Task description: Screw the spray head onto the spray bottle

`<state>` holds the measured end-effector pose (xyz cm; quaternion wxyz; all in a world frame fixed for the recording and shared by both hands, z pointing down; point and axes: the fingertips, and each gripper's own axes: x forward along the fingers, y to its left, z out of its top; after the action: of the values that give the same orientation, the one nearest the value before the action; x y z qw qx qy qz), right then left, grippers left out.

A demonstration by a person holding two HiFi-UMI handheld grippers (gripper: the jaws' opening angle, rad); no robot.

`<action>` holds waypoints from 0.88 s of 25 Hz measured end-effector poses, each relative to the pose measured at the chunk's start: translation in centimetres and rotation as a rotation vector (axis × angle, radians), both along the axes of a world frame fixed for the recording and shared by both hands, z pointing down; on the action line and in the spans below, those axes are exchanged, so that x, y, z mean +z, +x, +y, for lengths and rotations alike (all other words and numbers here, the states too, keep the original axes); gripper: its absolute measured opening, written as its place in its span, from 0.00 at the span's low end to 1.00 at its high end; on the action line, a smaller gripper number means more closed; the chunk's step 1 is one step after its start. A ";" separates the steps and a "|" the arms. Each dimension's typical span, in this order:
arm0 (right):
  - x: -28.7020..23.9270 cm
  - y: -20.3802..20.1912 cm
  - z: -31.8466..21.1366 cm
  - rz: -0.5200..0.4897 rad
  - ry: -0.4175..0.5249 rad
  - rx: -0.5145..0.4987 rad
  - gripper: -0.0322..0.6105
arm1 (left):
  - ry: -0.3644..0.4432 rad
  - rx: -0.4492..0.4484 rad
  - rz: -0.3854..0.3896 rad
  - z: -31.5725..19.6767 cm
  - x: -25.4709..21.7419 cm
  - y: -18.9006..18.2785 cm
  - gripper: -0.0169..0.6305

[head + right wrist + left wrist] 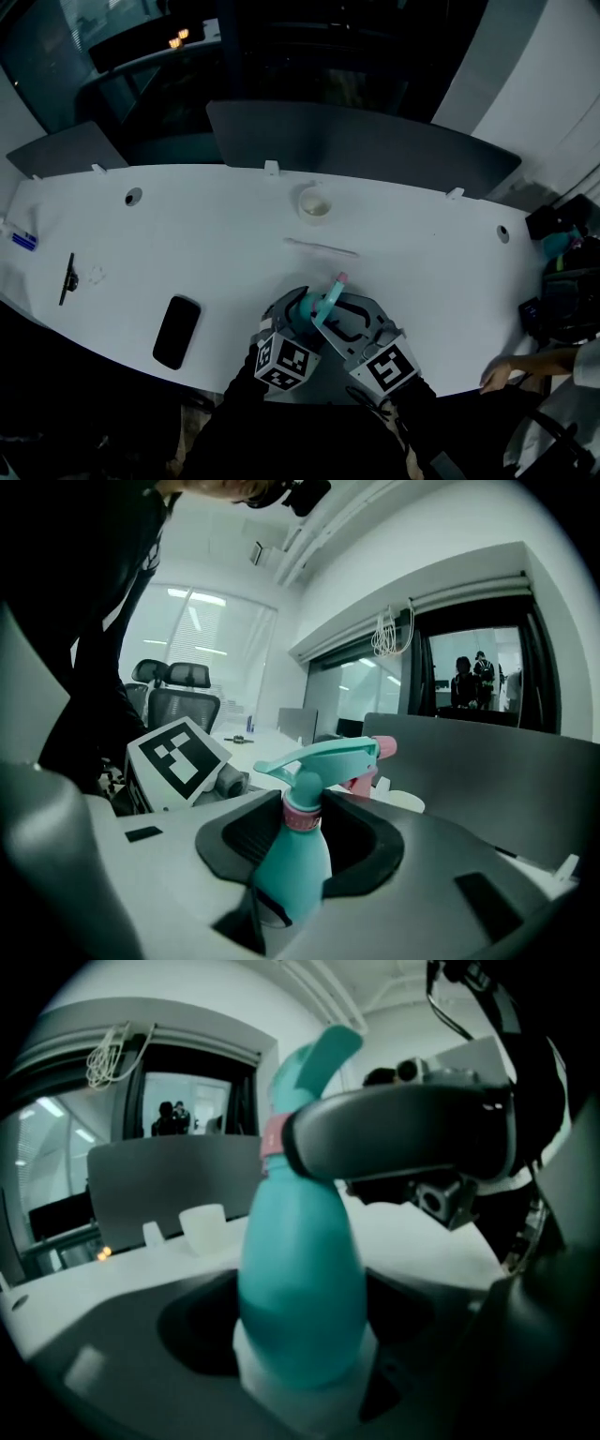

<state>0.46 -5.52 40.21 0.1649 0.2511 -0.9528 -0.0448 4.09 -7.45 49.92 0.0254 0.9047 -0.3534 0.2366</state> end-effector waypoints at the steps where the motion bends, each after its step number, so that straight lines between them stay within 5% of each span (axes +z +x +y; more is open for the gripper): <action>1: 0.2 -0.1 -0.1 0.043 -0.016 0.000 0.26 | -0.005 0.004 0.004 0.0 0.0 0.0 0.64; 4: 0.4 -0.5 -0.3 0.131 -0.061 -0.003 0.26 | -0.011 0.002 0.011 -0.1 0.0 0.0 0.64; 9: 0.4 -0.5 -0.3 0.097 -0.064 0.022 0.26 | 0.000 -0.006 0.025 -0.1 0.0 -0.1 0.64; 16: 0.4 -0.7 -0.2 0.137 -0.040 0.059 0.26 | 0.068 -0.186 -0.035 -0.6 0.4 -0.5 0.67; 22: 0.4 -0.7 -0.2 0.081 -0.069 -0.005 0.26 | 0.023 0.166 0.059 0.8 -0.5 -0.5 0.66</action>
<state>-0.29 -5.70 40.60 0.2117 0.2411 -0.9469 -0.0222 3.59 -6.67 49.43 0.0057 0.9377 -0.2791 0.2068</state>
